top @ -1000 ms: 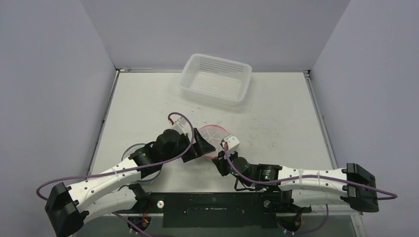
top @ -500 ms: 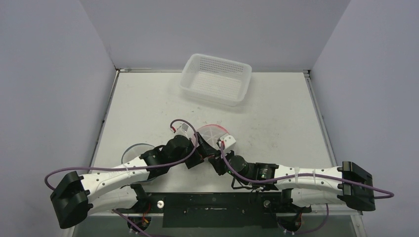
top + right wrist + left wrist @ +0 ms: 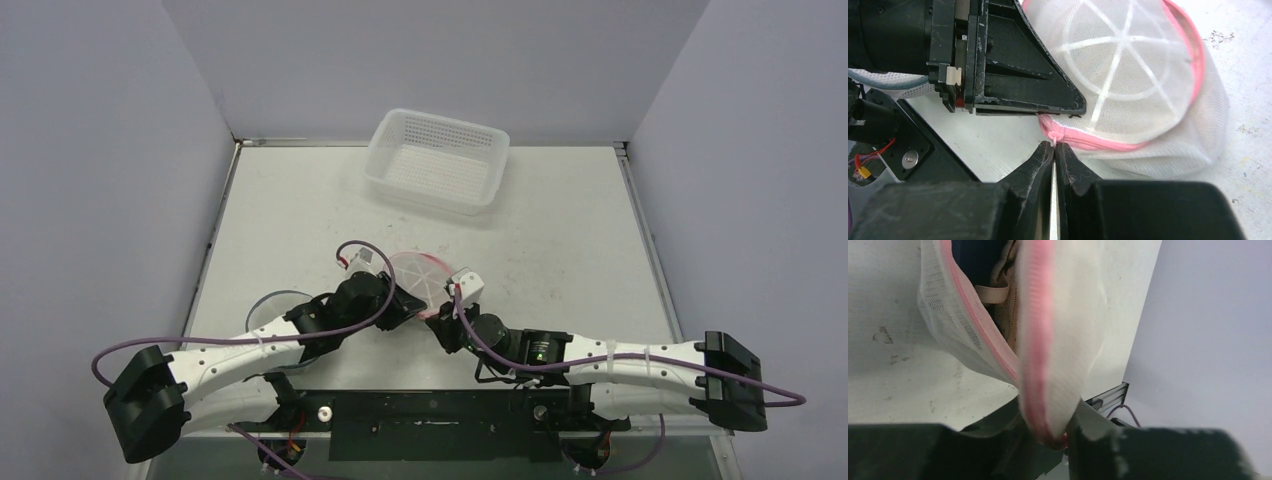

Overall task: Unzip the laundry bag and remove the bra
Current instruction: Unzip the laundry bag at the center of the board.

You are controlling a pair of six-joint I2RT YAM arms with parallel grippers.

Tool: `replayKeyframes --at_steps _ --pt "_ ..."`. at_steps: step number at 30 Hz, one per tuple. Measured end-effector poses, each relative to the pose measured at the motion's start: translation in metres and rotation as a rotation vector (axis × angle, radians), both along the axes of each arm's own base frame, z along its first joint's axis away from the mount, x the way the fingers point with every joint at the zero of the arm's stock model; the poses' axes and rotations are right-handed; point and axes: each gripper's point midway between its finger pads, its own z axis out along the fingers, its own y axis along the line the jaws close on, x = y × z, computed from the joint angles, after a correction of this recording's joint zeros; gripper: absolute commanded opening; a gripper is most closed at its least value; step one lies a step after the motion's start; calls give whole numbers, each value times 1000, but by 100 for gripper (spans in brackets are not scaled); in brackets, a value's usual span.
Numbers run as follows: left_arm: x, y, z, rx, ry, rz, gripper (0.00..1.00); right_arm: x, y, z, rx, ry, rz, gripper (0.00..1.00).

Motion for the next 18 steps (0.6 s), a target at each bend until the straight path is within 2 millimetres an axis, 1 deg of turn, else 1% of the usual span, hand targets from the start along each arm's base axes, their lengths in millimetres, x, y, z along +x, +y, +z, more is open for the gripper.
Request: replayKeyframes --at_steps 3,5,11,13,18 --pt "4 -1 5 -19 -2 -2 7 1 -3 3 4 -3 -8 5" --pt "6 -1 8 -29 -6 -5 4 2 -6 7 14 -6 -16 5" --pt "10 -5 18 -47 -24 -51 4 5 -15 18 41 -16 -52 5" --pt "11 -6 19 -44 -30 -62 4 10 -21 17 34 -12 -76 5" --pt "15 -4 16 -27 -42 -78 6 22 -37 4 -9 14 -141 5"
